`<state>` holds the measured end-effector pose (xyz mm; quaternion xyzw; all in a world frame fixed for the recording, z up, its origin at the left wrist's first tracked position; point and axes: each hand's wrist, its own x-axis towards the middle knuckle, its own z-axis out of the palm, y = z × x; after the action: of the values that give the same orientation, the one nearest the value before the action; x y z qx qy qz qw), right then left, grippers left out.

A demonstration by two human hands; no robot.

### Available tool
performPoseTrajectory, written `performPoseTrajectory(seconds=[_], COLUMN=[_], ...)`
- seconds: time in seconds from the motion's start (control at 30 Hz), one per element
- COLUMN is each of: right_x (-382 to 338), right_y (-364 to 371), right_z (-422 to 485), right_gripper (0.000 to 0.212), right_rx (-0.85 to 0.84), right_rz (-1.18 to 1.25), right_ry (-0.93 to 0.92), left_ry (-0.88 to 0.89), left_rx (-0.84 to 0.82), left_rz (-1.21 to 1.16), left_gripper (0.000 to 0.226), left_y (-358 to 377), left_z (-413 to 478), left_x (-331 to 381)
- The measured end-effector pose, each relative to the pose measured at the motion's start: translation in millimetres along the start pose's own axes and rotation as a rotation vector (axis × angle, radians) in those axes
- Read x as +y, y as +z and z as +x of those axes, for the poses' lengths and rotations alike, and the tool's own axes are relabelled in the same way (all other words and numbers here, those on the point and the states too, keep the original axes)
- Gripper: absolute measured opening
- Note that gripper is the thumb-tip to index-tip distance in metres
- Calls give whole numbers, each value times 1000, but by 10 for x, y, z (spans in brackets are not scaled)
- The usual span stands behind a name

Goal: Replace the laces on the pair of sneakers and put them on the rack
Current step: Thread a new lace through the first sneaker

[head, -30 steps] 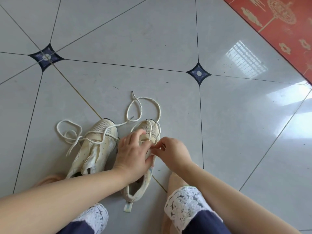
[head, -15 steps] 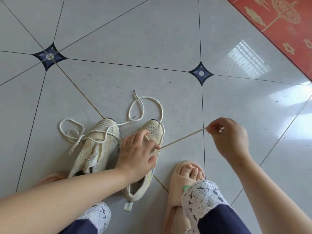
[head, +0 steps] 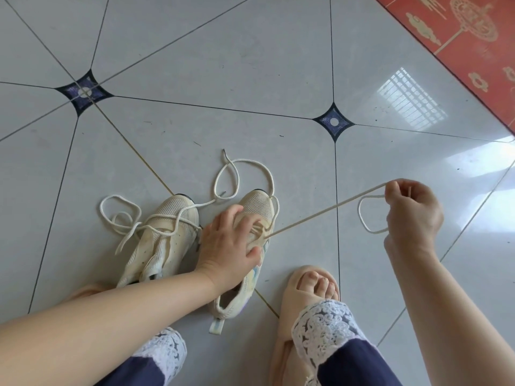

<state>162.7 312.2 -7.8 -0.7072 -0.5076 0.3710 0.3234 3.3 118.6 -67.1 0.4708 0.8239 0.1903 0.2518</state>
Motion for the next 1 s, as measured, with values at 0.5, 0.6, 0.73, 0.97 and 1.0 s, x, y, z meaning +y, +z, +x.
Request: performPoseTrajectory(seconds=[0.5,0.6,0.73,0.97,1.0], right_x=[494,497,442,193,193], right_y=[472,557,628,796,806], right_z=[-585,-573,-589,-968,-1005], right_gripper=[9,2,23,38,43], right_rx=[-937,-960,-844,-877,-906], right_rz=[-799,-815,-744,-624,-643], right_ry=[-299,-289,-343,-583,-575], left_ry=[42,106,113,80,53], left_rx=[-160,-288,-340,-407,-380], left_rz=[-314,-255,-221,-263,-278], left_gripper=[72,74,71,70,69], left_y=[-310,-362,-405,-433,-435], left_z=[-50,-47,-2,13,-8], left_x=[-283,-339,-372,-379,-385])
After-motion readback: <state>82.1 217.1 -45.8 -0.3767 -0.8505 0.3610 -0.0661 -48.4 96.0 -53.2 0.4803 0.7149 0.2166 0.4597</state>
